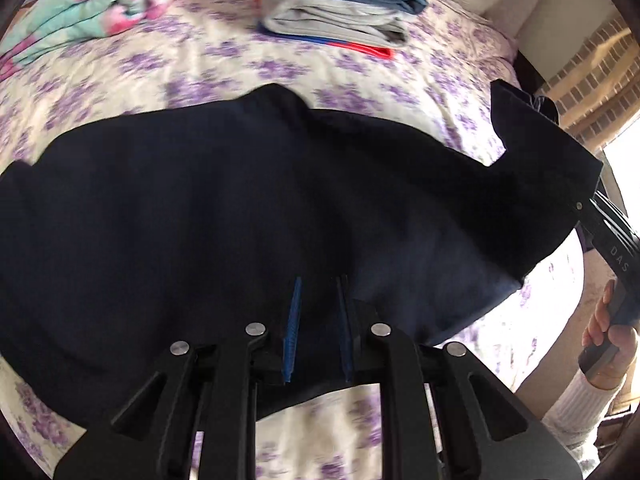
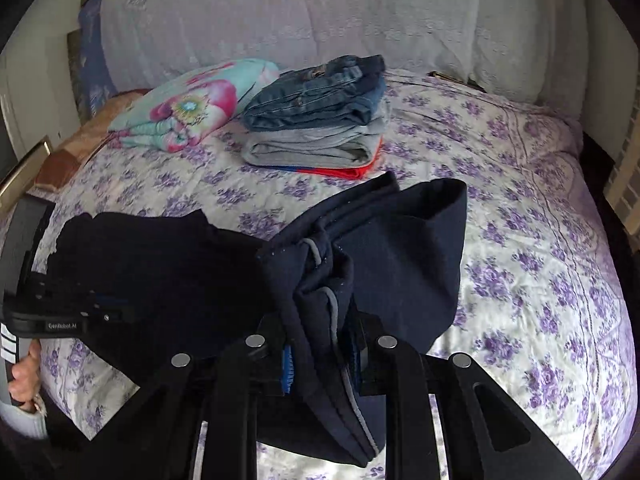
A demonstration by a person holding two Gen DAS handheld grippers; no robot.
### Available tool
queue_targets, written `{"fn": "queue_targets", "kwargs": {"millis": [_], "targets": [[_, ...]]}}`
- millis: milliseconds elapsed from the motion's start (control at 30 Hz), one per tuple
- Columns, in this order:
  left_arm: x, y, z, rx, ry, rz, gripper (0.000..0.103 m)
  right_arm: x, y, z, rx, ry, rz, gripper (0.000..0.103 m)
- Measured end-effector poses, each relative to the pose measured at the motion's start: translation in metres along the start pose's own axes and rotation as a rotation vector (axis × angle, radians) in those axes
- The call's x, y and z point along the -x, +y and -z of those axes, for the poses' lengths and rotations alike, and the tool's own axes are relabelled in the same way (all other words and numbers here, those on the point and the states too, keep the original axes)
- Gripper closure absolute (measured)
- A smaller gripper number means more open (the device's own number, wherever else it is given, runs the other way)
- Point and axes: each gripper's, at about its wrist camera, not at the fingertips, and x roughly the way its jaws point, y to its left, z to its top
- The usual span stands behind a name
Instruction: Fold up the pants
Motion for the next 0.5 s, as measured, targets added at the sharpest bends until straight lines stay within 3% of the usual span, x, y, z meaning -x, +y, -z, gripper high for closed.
{"fn": "queue_targets", "kwargs": {"millis": [67, 133, 200, 300, 433, 500], "targets": [[0.004, 0.027, 0.005, 0.048, -0.012, -0.019, 0.088, -0.020, 0.032, 0.005, 0.071, 0.049, -0.031, 0.082], [0.000, 0.047, 0.005, 0.086, -0.010, -0.012, 0.088, -0.052, 0.062, 0.020, 0.137, 0.154, -0.074, 0.082], [-0.013, 0.056, 0.003, 0.101, 0.016, -0.006, 0.088, -0.079, 0.086, 0.042, 0.215, 0.218, -0.027, 0.077], [-0.019, 0.055, 0.003, 0.086, 0.015, -0.016, 0.088, -0.070, 0.102, 0.050, 0.295, 0.179, 0.014, 0.069], [-0.021, 0.058, 0.001, 0.100, 0.022, 0.012, 0.088, -0.057, 0.093, 0.044, 0.236, 0.214, -0.067, 0.062], [-0.023, 0.062, 0.003, 0.104, 0.020, 0.035, 0.088, -0.047, 0.094, 0.042, 0.219, 0.238, -0.137, 0.050]]}}
